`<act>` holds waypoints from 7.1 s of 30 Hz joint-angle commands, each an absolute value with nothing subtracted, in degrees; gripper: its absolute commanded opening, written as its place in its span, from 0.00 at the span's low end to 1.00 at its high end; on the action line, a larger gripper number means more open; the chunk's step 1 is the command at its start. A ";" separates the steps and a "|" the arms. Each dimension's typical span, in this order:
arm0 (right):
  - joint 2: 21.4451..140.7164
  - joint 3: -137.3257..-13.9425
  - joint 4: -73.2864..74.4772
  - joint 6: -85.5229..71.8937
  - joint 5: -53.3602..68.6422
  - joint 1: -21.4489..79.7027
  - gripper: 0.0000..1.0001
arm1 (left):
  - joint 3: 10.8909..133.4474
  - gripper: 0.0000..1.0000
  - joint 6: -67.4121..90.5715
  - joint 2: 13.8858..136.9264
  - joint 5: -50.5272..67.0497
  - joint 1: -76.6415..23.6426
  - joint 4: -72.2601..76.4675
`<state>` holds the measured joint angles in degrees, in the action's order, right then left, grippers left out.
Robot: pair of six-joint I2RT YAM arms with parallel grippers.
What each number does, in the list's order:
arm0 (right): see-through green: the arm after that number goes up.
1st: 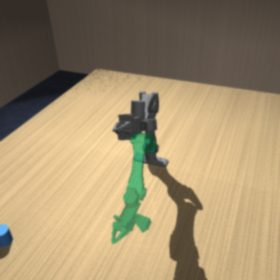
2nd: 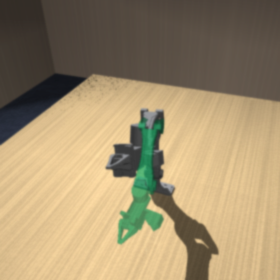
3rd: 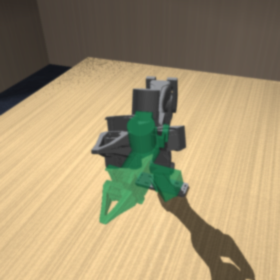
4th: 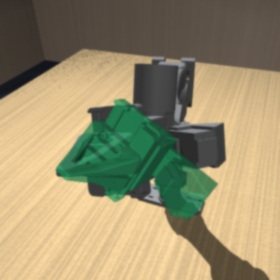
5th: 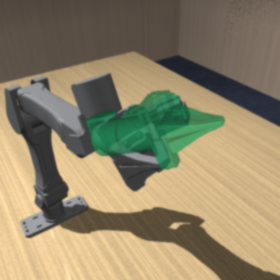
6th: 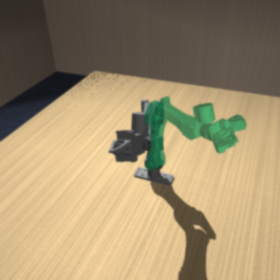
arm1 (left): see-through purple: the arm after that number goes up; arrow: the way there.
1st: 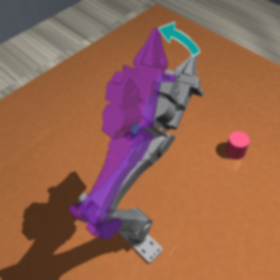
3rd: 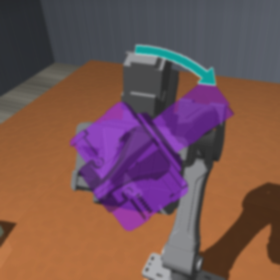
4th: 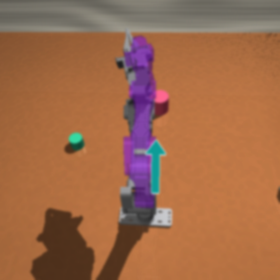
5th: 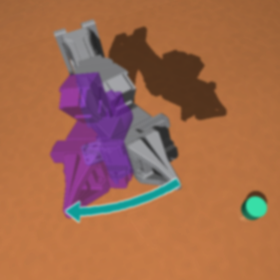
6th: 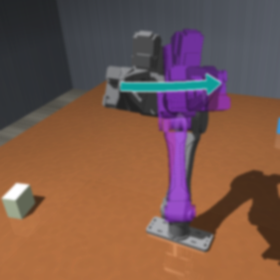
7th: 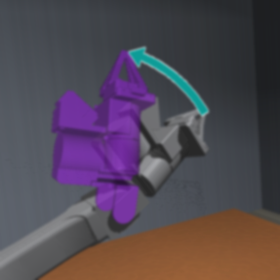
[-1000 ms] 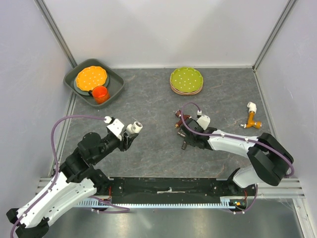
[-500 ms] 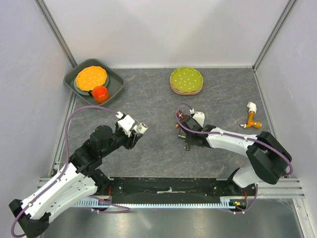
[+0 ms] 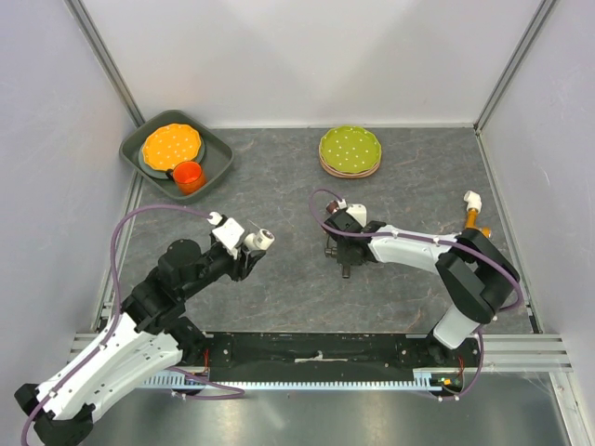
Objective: Install the water faucets
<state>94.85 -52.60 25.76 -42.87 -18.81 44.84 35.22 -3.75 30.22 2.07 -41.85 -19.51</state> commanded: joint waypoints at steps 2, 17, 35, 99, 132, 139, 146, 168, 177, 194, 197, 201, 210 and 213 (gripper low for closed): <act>96.07 -52.56 27.16 -42.01 -16.79 44.91 0.00 | 34.89 0.02 -4.31 28.74 2.72 -41.57 -14.68; 55.39 -37.91 -9.37 -39.90 -23.47 42.98 0.00 | 25.22 0.02 -6.42 34.09 19.24 -41.40 13.07; 49.29 -22.06 -61.67 -32.08 -6.26 40.96 0.00 | 27.34 0.02 4.57 61.26 34.01 -41.48 47.11; 60.03 -23.11 -80.51 -26.46 10.11 47.20 0.00 | 20.04 0.02 34.63 64.33 28.30 -41.48 78.13; 54.49 -20.92 -70.84 -22.86 2.64 50.80 0.00 | 20.92 0.02 16.53 72.51 13.54 -53.52 87.19; 53.18 -21.01 -66.27 -18.37 -1.49 53.78 0.00 | 20.92 0.02 11.17 70.41 9.06 -56.07 84.21; 52.47 -21.36 -60.83 -13.01 -9.22 58.09 0.00 | 22.67 0.02 0.19 67.33 2.04 -61.08 75.94; 61.08 -20.04 -69.17 -5.36 -44.20 75.84 0.00 | 29.27 0.02 -29.78 75.14 -20.12 -77.86 77.25; 61.26 -20.65 -66.55 -6.59 -46.05 78.22 0.00 | 29.71 0.02 -34.45 77.78 -26.97 -79.45 80.51; 58.45 -23.64 -54.24 -12.56 -45.79 78.22 0.13 | 26.19 0.02 -28.13 77.26 -29.53 -78.49 82.26; 58.01 -24.17 -52.48 -13.18 -45.62 78.14 0.20 | 24.88 0.02 -26.02 76.64 -29.01 -77.78 83.49; 57.83 -24.96 -50.80 -13.71 -45.44 78.22 0.26 | 22.25 0.02 -21.29 75.76 -27.08 -76.12 85.25; 57.39 -25.93 -48.34 -13.36 -43.33 78.13 0.37 | 16.79 0.02 -13.45 73.57 -20.57 -71.55 91.05; 57.39 -25.84 -48.34 -13.18 -42.81 78.13 0.38 | 15.65 0.02 -11.61 72.78 -18.02 -70.49 91.76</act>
